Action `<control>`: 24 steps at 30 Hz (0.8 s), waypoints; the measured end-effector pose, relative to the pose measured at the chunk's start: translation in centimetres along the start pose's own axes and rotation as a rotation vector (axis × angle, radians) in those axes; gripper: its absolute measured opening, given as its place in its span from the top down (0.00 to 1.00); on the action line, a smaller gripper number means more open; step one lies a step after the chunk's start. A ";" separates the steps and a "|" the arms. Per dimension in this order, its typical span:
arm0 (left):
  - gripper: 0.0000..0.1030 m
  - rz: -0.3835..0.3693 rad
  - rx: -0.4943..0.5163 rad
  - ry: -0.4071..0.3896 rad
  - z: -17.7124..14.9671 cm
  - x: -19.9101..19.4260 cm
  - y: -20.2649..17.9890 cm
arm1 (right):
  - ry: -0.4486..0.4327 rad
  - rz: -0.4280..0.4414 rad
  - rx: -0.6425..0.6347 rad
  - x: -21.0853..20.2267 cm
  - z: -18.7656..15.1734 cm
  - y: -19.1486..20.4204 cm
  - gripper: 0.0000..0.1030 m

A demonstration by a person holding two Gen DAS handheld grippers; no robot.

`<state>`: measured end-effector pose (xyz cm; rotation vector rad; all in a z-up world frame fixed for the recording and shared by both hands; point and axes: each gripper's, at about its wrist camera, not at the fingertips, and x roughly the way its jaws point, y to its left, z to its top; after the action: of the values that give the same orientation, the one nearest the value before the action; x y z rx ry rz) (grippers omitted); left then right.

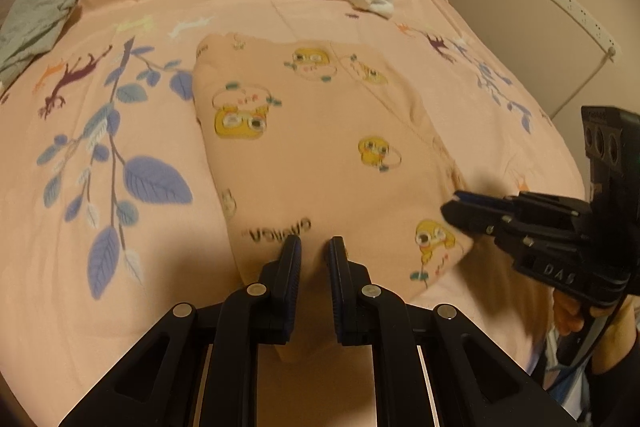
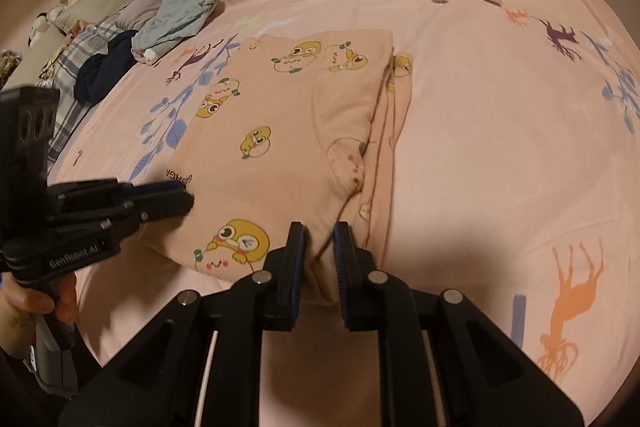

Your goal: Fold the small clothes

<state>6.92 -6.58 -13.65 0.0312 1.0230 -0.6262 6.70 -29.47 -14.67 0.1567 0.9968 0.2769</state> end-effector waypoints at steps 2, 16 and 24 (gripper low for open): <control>0.90 0.003 0.003 0.000 -0.4 0.0 0.0 | 0.005 0.006 0.012 -0.1 -0.1 -0.2 0.85; 0.60 -0.036 -0.127 -0.002 -0.9 -1.7 1.3 | -0.049 0.119 0.160 -3.3 -1.0 -1.9 0.50; 0.41 -0.006 -0.170 -0.034 -0.5 -2.3 2.3 | -0.050 0.196 0.281 -3.1 -0.5 -3.9 0.42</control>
<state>6.86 -3.42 -12.74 -0.1310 1.0410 -0.5422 5.25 -34.10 -13.43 0.5167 0.9683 0.3091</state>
